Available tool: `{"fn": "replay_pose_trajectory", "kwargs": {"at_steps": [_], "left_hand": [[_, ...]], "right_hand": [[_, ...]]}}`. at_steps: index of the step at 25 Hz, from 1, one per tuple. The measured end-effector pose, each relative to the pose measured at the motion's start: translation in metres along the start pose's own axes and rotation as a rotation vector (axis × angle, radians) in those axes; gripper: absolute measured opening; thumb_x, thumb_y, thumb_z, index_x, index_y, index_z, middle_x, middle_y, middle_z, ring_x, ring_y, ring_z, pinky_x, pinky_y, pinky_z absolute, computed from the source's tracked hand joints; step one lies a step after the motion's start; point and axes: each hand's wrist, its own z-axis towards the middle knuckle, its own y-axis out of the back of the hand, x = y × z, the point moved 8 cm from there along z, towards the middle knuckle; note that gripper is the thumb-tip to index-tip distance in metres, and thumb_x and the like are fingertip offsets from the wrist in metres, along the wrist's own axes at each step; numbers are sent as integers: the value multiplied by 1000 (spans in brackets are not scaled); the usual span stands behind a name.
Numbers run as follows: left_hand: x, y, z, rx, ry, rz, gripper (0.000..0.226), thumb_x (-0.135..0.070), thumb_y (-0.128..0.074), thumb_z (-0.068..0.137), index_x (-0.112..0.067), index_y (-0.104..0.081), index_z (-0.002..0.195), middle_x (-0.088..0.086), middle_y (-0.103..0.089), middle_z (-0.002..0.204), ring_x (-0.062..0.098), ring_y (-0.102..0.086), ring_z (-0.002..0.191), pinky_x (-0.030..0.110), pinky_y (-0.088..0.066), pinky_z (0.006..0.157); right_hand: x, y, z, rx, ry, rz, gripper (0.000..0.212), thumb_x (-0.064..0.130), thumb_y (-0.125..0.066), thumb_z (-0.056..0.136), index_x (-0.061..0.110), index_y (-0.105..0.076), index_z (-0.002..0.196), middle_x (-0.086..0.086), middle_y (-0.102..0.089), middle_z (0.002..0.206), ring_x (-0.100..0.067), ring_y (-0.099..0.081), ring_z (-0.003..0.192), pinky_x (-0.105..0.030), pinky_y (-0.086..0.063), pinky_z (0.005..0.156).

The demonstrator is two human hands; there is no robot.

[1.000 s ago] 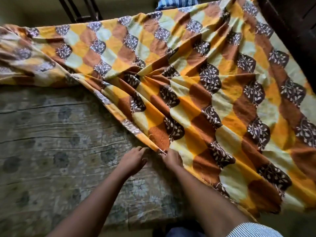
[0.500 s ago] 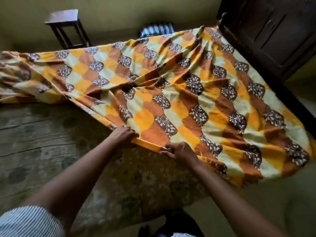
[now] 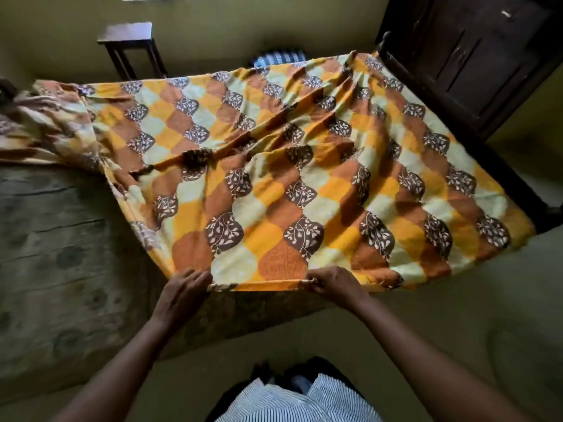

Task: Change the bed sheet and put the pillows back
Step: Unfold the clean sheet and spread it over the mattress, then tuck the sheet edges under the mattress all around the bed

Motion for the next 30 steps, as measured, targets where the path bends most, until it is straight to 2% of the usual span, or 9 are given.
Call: {"fn": "replay_pose_trajectory", "kwargs": {"at_steps": [3,4,5,6,9,12,15,17,30], "left_hand": [[137,-84,36,-439,694,-295,30,6,-36,82,16,-65,86,28,-66,90,39,-64,87,44,-49,74],[138,-120,23,-285,463,-354,27,8,-38,84,22,-60,91,33,-63,98,42,-60,98,49,-48,80],[122,-148,-15,-113,173,-76,22,3,-47,84,17,-64,89,27,-65,98,36,-60,99,48,-49,78],[90,-147,-62,-165,13,199,17,-10,-56,81,0,-69,83,11,-68,90,24,-63,88,40,-52,69],[-23,-136,-162,-45,-286,110,6,-27,-61,67,-24,-65,64,-5,-64,67,18,-59,58,27,-47,50],[-51,-154,-177,11,-398,234,17,-33,-49,73,-25,-63,71,-1,-67,72,24,-62,66,27,-49,56],[-61,-169,-189,138,-284,218,34,-38,-51,87,-27,-58,118,0,-58,118,22,-52,112,29,-40,91],[-64,-163,-190,117,-209,205,42,-36,-49,92,-22,-46,132,1,-48,133,19,-43,123,28,-34,100],[156,10,-153,-212,188,-305,31,-21,-53,93,-5,-58,120,16,-60,119,29,-55,112,30,-41,91]], "right_hand": [[-12,-31,-34,110,-41,11,21,31,-59,90,18,-67,104,-6,-70,98,-18,-65,89,-21,-34,63],[-18,-41,-46,152,-50,1,22,32,-58,90,19,-66,105,-5,-70,99,-17,-64,91,-21,-34,64],[-24,-51,-56,198,-64,-10,22,34,-58,90,20,-66,105,-5,-69,100,-17,-64,92,-22,-35,65],[-32,-62,-65,248,-87,-18,21,35,-57,90,20,-65,103,-4,-69,99,-18,-63,93,-24,-37,66],[-57,-92,-81,336,-187,-39,22,38,-56,90,23,-65,103,-5,-67,102,-21,-62,94,-30,-44,73],[-76,-111,-93,383,-251,-150,24,38,-53,91,22,-62,107,-8,-65,110,-26,-60,100,-31,-42,74],[-69,-129,-100,450,-201,-115,29,31,-55,91,22,-60,119,-3,-62,123,-24,-57,111,-29,-44,85],[-52,-136,-94,453,-172,-22,34,28,-56,91,20,-57,125,-3,-59,128,-21,-57,113,-30,-46,94],[202,-115,73,214,41,294,25,18,-54,93,15,-64,116,-5,-65,118,-18,-62,103,-25,-45,84]]}}
